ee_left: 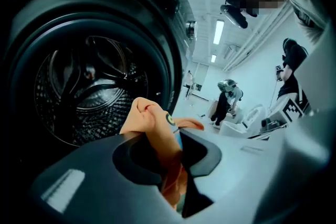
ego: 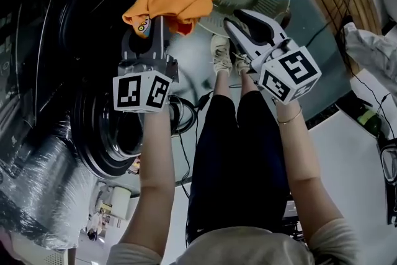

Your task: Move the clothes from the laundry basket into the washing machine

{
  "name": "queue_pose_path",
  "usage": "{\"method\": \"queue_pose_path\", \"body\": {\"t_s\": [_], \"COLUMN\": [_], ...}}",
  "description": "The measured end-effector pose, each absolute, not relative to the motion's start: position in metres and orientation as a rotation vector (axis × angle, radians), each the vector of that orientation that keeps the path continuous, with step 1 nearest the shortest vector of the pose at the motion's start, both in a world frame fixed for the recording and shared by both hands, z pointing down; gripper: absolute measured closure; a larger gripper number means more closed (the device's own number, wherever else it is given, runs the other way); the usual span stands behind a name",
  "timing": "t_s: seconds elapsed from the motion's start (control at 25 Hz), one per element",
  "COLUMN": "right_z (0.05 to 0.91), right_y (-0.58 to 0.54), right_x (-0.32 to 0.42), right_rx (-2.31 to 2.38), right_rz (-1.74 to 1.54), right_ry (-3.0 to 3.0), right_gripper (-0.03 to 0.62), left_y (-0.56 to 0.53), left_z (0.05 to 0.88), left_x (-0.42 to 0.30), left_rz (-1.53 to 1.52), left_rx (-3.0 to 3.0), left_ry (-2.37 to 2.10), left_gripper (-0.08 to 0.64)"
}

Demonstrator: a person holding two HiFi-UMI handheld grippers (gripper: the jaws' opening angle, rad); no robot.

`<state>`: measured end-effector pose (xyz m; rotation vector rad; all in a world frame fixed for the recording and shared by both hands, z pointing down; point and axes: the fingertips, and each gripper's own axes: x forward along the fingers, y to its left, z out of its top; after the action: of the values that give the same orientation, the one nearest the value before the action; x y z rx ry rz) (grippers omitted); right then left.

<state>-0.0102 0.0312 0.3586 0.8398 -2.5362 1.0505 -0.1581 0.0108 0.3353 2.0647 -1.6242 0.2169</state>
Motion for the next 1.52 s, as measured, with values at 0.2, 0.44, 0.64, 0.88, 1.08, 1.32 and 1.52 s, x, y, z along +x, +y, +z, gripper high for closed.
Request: {"method": "queue_pose_path", "body": {"t_s": [0.2, 0.44, 0.64, 0.88, 1.08, 1.32, 1.52], "right_z": [0.380, 0.413, 0.433, 0.437, 0.428, 0.428, 0.424], "right_y": [0.029, 0.025, 0.024, 0.031, 0.053, 0.083, 0.087], "right_x": [-0.028, -0.037, -0.044, -0.050, -0.055, -0.055, -0.044], "right_rx": [0.784, 0.733, 0.696, 0.673, 0.651, 0.621, 0.662], "right_rz": [1.042, 1.056, 1.050, 1.074, 1.130, 1.220, 1.239], "right_ry": [-2.537, -2.540, -2.535, -2.529, -2.532, -2.497, -2.487], "right_gripper": [0.486, 0.503, 0.506, 0.509, 0.511, 0.514, 0.514], "left_y": [-0.005, -0.030, -0.068, -0.103, -0.118, -0.132, -0.120], "left_z": [0.380, 0.433, 0.457, 0.445, 0.406, 0.419, 0.442], "left_x": [-0.195, -0.232, -0.263, -0.288, -0.307, -0.310, -0.303], "left_rz": [0.233, 0.368, 0.407, 0.380, 0.277, 0.318, 0.303], "left_rx": [1.905, 1.701, 1.597, 1.630, 1.642, 1.658, 1.561], "left_ry": [-1.834, -2.111, -2.227, -2.243, -2.339, -2.320, -2.215], "left_gripper": [0.468, 0.468, 0.468, 0.468, 0.469, 0.465, 0.377]}}
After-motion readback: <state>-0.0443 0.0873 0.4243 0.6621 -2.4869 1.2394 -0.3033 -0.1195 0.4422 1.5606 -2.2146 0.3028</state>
